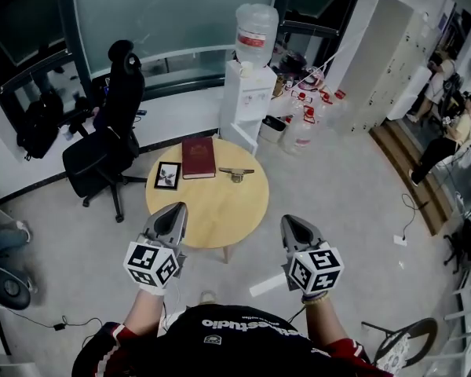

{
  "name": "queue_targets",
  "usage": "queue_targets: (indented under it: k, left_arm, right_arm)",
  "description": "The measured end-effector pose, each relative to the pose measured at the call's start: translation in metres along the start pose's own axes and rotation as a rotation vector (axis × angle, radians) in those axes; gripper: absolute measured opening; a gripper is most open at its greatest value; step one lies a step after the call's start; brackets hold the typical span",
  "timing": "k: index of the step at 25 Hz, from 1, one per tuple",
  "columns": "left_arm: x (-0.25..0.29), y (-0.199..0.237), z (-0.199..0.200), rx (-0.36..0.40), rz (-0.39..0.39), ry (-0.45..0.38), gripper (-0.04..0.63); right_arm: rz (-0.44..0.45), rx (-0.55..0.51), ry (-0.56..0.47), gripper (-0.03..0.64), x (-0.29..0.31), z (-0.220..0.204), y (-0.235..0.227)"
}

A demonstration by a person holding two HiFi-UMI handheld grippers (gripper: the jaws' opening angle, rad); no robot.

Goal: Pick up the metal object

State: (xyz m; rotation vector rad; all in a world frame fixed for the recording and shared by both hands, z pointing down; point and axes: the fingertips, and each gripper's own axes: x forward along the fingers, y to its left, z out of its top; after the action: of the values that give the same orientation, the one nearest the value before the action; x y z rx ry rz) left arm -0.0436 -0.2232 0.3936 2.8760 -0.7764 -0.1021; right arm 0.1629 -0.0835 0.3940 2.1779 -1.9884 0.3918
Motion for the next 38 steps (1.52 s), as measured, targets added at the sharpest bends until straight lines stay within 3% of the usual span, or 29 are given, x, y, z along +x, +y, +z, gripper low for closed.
queue_targets:
  k: [10,25,38]
  left_arm:
    - [0.031,0.041,-0.002,-0.021,-0.049,-0.003,0.018]
    - [0.028,0.062,-0.016,-0.047,-0.030,-0.003,0.018]
    - [0.024,0.085,0.001,-0.002,0.025,-0.017,0.018]
  right_arm:
    - [-0.047,-0.035,0.013,0.028,0.044,0.010,0.010]
    - [-0.052,-0.048,0.021,0.028,0.059,0.007,0.011]
    - [0.013,-0.046,-0.114,0.029,0.094,0.041,0.020]
